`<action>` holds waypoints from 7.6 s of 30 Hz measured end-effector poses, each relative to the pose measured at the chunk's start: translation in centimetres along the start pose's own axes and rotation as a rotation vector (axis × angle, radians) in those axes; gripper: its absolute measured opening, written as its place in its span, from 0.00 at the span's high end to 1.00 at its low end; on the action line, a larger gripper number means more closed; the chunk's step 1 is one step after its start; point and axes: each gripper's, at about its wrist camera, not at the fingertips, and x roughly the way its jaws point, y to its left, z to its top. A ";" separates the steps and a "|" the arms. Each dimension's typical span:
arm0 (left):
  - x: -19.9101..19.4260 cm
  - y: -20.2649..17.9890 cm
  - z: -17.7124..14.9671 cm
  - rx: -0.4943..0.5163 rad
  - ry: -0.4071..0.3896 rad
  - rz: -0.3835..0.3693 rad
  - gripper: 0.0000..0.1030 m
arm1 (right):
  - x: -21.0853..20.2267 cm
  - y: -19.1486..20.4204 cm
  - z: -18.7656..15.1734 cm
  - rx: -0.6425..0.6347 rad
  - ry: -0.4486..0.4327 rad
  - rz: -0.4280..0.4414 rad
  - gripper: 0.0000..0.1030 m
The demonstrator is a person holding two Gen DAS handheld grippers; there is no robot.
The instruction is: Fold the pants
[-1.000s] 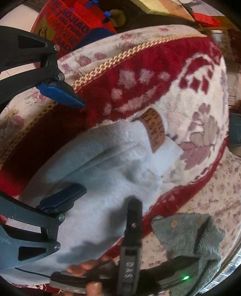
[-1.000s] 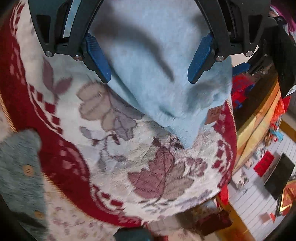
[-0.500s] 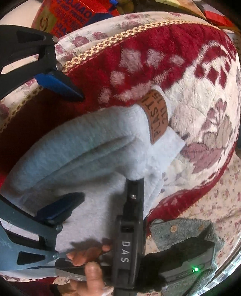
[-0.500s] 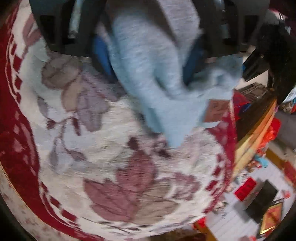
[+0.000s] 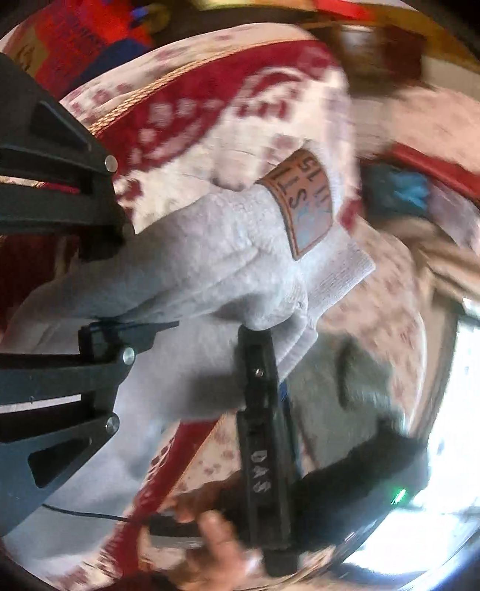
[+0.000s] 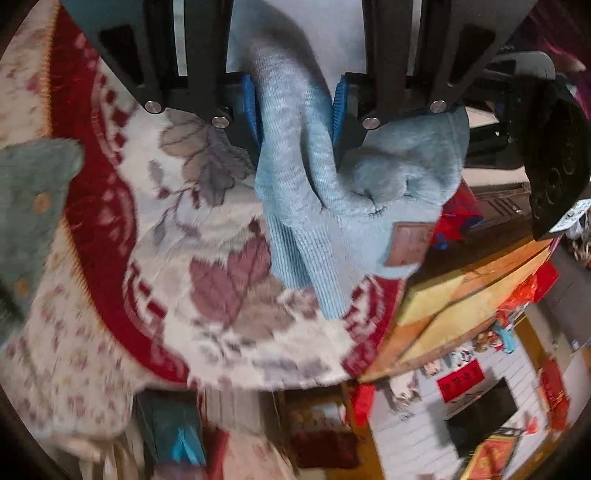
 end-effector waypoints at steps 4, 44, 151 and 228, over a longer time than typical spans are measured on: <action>-2.7 -5.2 -0.4 0.110 -0.043 -0.069 0.80 | -5.4 0.8 -2.3 -0.015 -0.014 -0.046 0.66; -0.5 -16.8 -6.8 0.215 0.172 -0.211 0.10 | -17.3 1.0 -22.4 0.618 -0.099 -0.414 0.31; -2.0 -14.4 -7.0 0.240 0.251 -0.187 0.07 | -23.2 6.8 -34.8 0.845 -0.291 -0.249 0.36; 5.8 -50.8 -12.4 0.936 0.645 -1.024 0.84 | -32.0 14.3 -57.2 1.200 -0.809 -0.238 0.66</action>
